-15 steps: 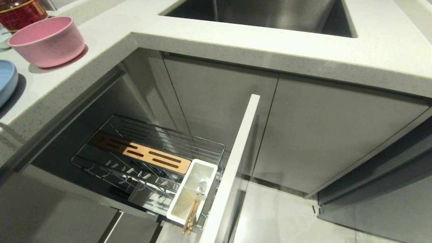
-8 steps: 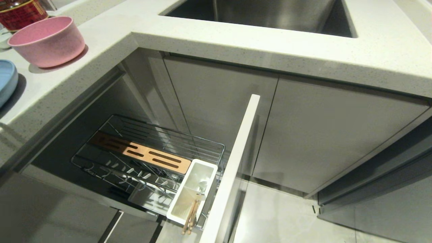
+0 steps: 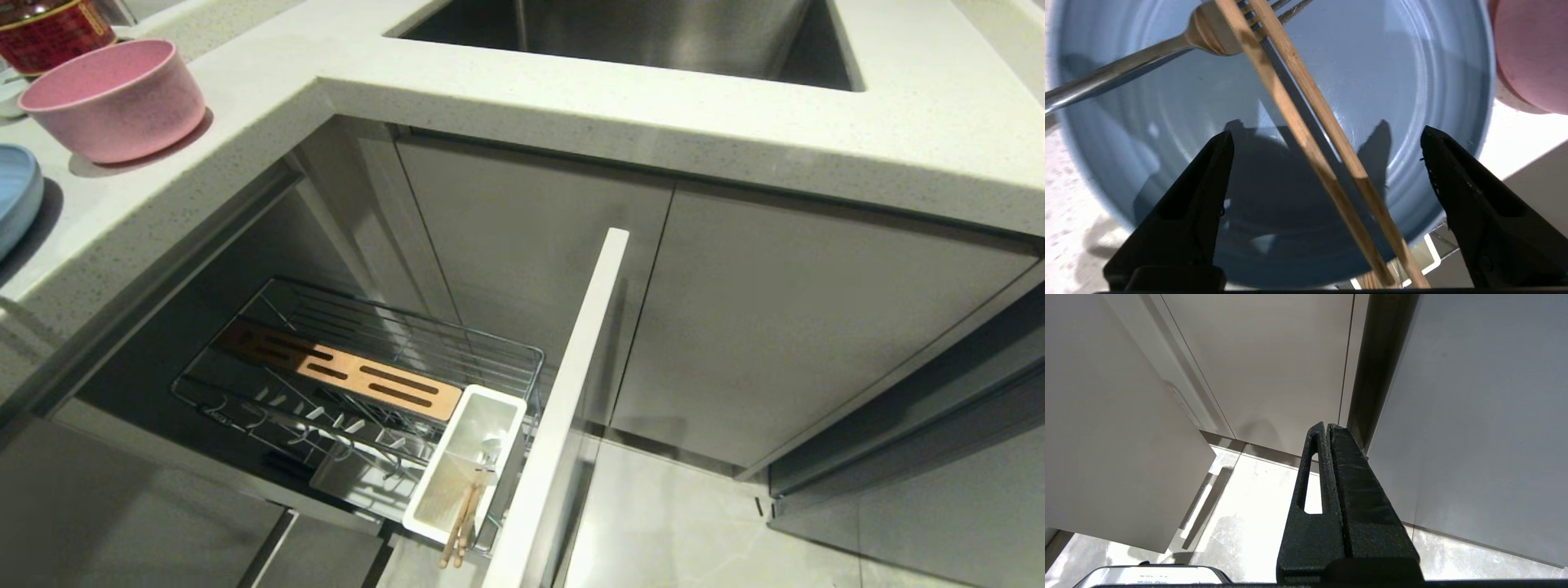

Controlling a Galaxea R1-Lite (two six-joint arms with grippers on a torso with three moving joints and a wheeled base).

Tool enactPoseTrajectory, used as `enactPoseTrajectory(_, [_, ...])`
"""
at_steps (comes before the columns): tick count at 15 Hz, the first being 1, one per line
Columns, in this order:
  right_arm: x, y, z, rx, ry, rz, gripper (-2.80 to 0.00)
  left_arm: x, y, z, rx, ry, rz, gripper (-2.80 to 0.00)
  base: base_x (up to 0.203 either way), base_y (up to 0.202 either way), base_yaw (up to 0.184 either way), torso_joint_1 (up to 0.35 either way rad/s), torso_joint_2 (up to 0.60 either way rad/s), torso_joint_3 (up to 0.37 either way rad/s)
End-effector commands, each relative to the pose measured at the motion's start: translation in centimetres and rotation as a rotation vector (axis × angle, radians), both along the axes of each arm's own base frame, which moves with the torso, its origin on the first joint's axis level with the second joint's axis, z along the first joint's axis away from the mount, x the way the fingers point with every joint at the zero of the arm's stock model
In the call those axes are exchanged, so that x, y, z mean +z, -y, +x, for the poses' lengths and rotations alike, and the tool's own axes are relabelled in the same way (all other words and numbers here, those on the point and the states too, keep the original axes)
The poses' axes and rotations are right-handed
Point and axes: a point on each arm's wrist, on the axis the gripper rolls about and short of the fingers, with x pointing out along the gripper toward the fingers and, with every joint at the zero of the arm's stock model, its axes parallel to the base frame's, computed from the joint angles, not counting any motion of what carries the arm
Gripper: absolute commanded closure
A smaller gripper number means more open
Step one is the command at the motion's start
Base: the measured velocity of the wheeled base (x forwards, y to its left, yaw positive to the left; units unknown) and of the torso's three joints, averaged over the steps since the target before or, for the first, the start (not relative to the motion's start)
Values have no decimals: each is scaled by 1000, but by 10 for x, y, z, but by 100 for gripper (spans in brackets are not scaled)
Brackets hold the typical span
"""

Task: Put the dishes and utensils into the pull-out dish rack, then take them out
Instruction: Pick up the chopsticks and place it in the cupboard

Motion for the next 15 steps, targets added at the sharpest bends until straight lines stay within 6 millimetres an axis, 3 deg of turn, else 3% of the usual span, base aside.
enactPoseTrajectory(1, [-7,0,2,1,-25,0,0,-2,-2,6,1,-18,-8,-280,0,0,0,0,0,0])
enactPoseTrajectory(8, [-7,0,2,1,-25,0,0,-5,-4,15,-2,-38,-15,-280,0,0,0,0,0,0])
enactPoseTrajectory(9, [-7,0,2,1,-25,0,0,-5,-4,15,-1,-38,-13,0,0,0,0,0,0,0])
enactPoseTrajectory(15, [-7,0,2,1,-26,0,0,-5,-3,14,-2,-35,-24,0,0,0,0,0,0,0])
